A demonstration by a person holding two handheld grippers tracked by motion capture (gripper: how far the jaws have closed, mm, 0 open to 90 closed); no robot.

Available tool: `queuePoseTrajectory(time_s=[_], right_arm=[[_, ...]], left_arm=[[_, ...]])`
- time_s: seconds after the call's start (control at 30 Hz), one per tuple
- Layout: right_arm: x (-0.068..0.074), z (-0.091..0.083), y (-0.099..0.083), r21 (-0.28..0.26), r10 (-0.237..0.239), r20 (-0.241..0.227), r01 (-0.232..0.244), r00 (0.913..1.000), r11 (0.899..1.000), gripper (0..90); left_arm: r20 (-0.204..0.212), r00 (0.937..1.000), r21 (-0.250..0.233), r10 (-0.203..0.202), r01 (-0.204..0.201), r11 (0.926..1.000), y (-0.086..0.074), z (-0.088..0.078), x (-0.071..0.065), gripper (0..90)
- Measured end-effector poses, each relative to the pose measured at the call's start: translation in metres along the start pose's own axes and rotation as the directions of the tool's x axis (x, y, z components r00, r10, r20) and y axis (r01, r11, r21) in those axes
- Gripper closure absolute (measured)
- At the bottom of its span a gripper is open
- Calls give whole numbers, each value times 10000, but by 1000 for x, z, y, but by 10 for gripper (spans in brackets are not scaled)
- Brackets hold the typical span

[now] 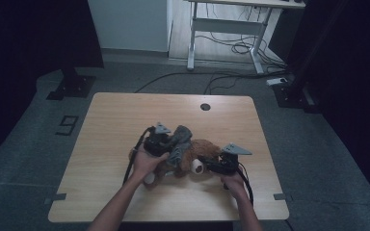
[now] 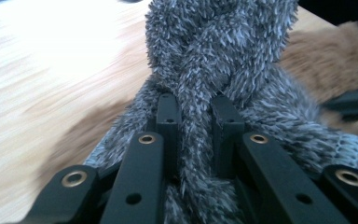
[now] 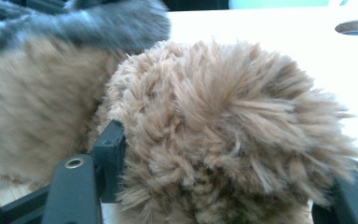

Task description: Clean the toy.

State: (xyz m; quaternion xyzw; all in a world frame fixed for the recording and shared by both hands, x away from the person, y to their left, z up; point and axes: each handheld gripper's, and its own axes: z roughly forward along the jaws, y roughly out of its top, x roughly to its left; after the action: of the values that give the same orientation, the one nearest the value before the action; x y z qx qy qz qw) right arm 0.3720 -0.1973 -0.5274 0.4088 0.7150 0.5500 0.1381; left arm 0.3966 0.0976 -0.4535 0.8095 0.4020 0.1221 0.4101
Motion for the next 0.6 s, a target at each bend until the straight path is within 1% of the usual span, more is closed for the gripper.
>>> queuePoseTrajectory(time_s=[0.03,0.07,0.1,0.13,0.17,0.27,0.3,0.33,0.4,0.43,0.47,0.53,0.57,0.6], right_arm=[[0,0,0,0,0,0,0,10000,10000,346],[1,0,0,9,-47,12,47,10000,10000,346],[1,0,0,-7,-39,11,39,10000,10000,347],[1,0,0,-14,-27,5,27,10000,10000,346],[0,0,0,-17,-6,-3,6,10000,10000,346],[0,0,0,-19,-3,-9,3,10000,10000,346],[0,0,0,-19,-3,-9,3,10000,10000,346],[1,0,0,10,-23,-12,23,10000,10000,346],[1,0,0,-2,-48,-13,48,10000,10000,346],[1,0,0,-7,-67,-20,67,10000,10000,345],[2,0,0,-10,-82,-26,82,10000,10000,345],[2,0,0,-4,-84,-47,84,10000,10000,343],[2,0,0,-4,-84,-47,84,10000,10000,343],[2,-1,0,4,-75,-83,75,9999,10000,341]], left_arm=[[0,10000,0,0,0,10000,0,0,0,764],[-167,9997,-74,-185,184,9998,-8,-10,12,764],[-167,9997,-74,-185,184,9998,-8,-10,12,765],[-404,9985,-89,-358,354,9993,-15,-20,22,765],[-541,9974,-81,-473,469,9989,-19,-24,27,764],[-679,9938,-60,-886,884,9961,-33,-31,42,764],[-679,9938,-60,-886,884,9961,-33,-31,42,764],[-823,9907,-45,-1083,1083,9941,-43,-35,49,764],[-827,9884,1,-1277,1282,9917,-53,-37,56,765],[-770,9868,-37,-1425,1427,9898,-57,-38,59,764],[-781,9861,-51,-1468,1468,9892,-61,-38,60,764],[-922,9854,-35,-1428,1431,9897,-66,-39,62,764],[-922,9854,-35,-1428,1431,9897,-66,-39,62,764],[-1106,9844,22,-1366,1377,9905,-67,-39,62,764]])
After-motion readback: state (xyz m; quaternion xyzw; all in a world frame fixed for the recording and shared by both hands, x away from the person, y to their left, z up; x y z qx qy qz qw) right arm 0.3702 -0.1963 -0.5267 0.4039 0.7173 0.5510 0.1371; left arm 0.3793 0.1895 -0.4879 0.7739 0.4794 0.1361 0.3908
